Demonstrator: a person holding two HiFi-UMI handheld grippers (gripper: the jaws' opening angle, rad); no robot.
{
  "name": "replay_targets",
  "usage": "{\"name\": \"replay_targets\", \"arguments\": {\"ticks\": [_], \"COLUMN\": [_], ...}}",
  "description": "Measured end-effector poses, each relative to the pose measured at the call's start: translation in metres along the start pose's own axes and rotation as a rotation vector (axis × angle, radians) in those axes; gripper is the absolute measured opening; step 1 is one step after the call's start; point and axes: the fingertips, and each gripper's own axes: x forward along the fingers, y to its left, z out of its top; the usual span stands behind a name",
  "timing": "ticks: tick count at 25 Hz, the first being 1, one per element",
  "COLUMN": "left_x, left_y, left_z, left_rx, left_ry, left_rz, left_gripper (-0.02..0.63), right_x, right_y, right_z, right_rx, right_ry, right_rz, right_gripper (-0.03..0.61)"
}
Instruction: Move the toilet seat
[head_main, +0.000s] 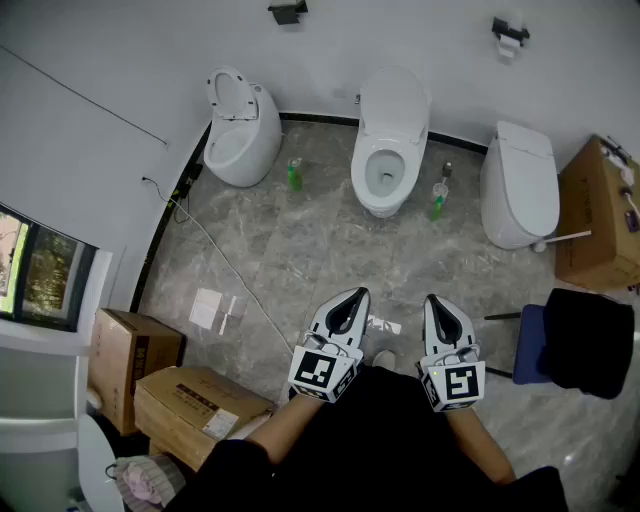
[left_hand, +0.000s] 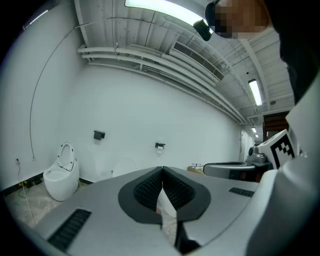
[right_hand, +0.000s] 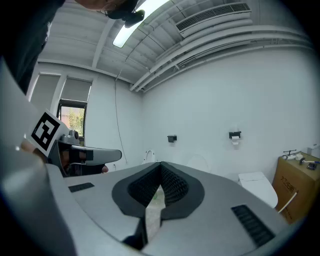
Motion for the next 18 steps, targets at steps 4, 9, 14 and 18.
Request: {"name": "replay_targets", "arguments": {"ticks": [4, 9, 14, 18], "left_x": [-0.005, -0.015, -0.02, -0.017], "left_y": [-0.012, -0.023, -0.024, -0.014], "left_z": [-0.002, 0.0, -0.002, -0.004], "left_rx": [0.012, 0.016, -0.006, -0.014], "left_ry": [-0.018, -0.035, -0.036, -0.03], "left_rz": [-0.002, 0.005, 0.0, 0.002], "left_gripper": [0.015, 0.015, 0.015, 0.015], "right_x": [-0.01, -0.024, -0.027, -0.024], "right_y": [0.0, -0.001, 0.005, 0.006], "right_z": [-0.007, 0.0, -0.01, -0.014], "right_rx": [0.03, 0.057, 0.07, 0.083], "right_ry": [0.021, -0.006, -0.003, 0.008], "right_rz": [0.006, 0.017, 0.033, 0.02], "right_gripper": [0.028, 0.028, 0.028, 0.028]}}
